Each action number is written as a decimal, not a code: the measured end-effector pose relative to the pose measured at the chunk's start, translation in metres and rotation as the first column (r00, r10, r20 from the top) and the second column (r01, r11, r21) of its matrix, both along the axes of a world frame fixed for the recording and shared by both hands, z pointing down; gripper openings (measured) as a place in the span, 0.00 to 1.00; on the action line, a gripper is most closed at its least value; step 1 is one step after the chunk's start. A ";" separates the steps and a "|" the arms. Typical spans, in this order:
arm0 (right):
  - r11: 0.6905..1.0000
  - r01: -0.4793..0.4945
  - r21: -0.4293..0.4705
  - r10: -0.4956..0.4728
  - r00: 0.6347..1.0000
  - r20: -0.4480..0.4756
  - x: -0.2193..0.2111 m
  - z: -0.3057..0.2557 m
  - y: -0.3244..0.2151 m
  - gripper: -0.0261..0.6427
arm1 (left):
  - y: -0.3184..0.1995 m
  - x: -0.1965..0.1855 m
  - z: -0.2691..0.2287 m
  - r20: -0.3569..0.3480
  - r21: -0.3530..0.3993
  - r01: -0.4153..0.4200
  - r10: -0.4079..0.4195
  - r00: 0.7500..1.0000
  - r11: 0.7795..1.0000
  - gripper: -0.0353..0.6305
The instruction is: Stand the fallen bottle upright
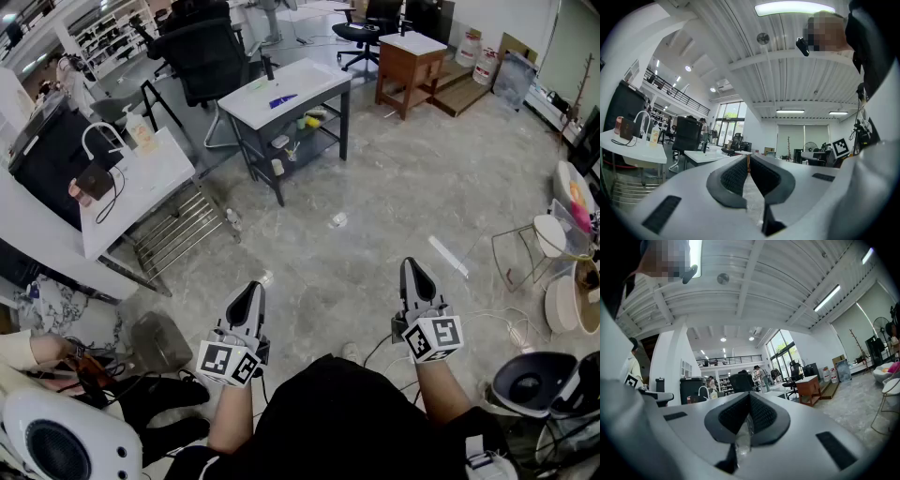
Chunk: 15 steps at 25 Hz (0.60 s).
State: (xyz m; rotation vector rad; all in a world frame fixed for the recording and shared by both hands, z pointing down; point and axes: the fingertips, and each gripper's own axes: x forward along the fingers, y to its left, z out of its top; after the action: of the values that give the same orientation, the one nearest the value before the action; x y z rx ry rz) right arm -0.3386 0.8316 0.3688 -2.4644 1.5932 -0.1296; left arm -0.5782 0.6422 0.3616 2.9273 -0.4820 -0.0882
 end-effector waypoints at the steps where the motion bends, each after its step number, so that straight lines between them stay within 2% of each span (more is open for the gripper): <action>1: 1.000 -0.004 0.004 0.004 1.000 0.004 0.003 -0.001 0.000 0.08 | -0.002 0.002 0.001 0.002 0.000 0.006 -0.006 1.000 1.000 0.10; 10: 1.000 -0.010 0.006 0.010 1.000 0.011 0.020 0.000 -0.001 0.08 | -0.009 0.015 0.005 0.011 -0.009 0.026 -0.026 1.000 1.000 0.10; 15: 0.999 0.036 0.031 -0.037 0.999 0.007 0.024 -0.001 -0.003 0.08 | -0.005 0.029 0.005 0.010 -0.028 0.010 -0.010 1.000 1.000 0.10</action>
State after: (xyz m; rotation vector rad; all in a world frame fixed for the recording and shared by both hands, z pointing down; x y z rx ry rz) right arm -0.3145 0.8290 0.3678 -2.4093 1.6249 -0.1189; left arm -0.5487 0.6370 0.3661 2.8996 -0.4953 -0.0681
